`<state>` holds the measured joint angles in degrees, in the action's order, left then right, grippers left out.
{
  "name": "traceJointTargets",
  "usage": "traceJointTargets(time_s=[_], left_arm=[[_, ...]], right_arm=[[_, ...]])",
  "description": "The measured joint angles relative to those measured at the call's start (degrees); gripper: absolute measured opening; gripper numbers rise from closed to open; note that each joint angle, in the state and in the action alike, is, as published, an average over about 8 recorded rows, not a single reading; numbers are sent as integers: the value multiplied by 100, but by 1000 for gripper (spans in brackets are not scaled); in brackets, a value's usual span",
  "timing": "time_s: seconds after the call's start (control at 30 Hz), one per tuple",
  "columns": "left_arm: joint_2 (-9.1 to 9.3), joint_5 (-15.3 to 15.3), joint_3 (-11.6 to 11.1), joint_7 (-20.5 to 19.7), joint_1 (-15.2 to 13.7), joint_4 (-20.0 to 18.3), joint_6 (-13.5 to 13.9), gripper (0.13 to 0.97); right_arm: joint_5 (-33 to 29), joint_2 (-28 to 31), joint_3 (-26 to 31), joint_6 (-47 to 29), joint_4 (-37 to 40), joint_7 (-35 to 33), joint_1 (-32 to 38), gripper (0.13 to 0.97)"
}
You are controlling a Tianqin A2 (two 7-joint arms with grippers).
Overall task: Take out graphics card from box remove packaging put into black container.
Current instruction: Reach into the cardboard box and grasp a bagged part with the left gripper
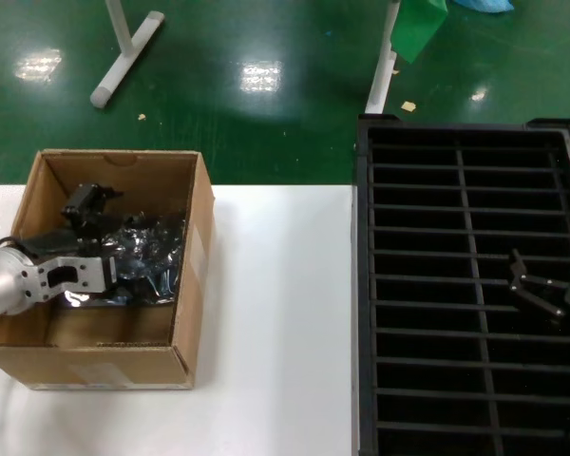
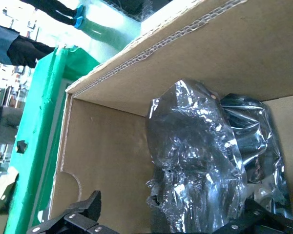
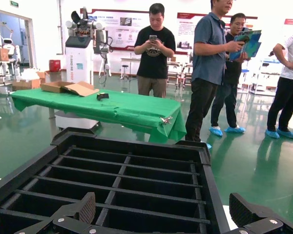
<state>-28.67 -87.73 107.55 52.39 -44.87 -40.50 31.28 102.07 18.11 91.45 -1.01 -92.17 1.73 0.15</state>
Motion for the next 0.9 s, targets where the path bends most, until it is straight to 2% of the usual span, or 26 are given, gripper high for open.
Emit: traceJointTargets(time_s=[0.1,0.23,0.5,0.53,0.8,0.9], left_arm=[[19,-51,-18,143,26,26,-13,836],[51,-109,-36,331,31,130,-16,836],[92,-234,-102,651,-7,329,16,663],[89,-244,-108,668,-7,333,20,663],[-11,-208,-65,512,95,140,37,437],[-62,-172,-32,405,147,36,39,395]], right_arm=[[0,0,0,0,0,0,0,966],[0,0,0,0,0,0,0,966],[0,0,0,0,0,0,0,966],[0,0,0,0,0,0,0,966],[0,0,0,0,0,0,0,966],[0,0,0,0,0,0,0,966]])
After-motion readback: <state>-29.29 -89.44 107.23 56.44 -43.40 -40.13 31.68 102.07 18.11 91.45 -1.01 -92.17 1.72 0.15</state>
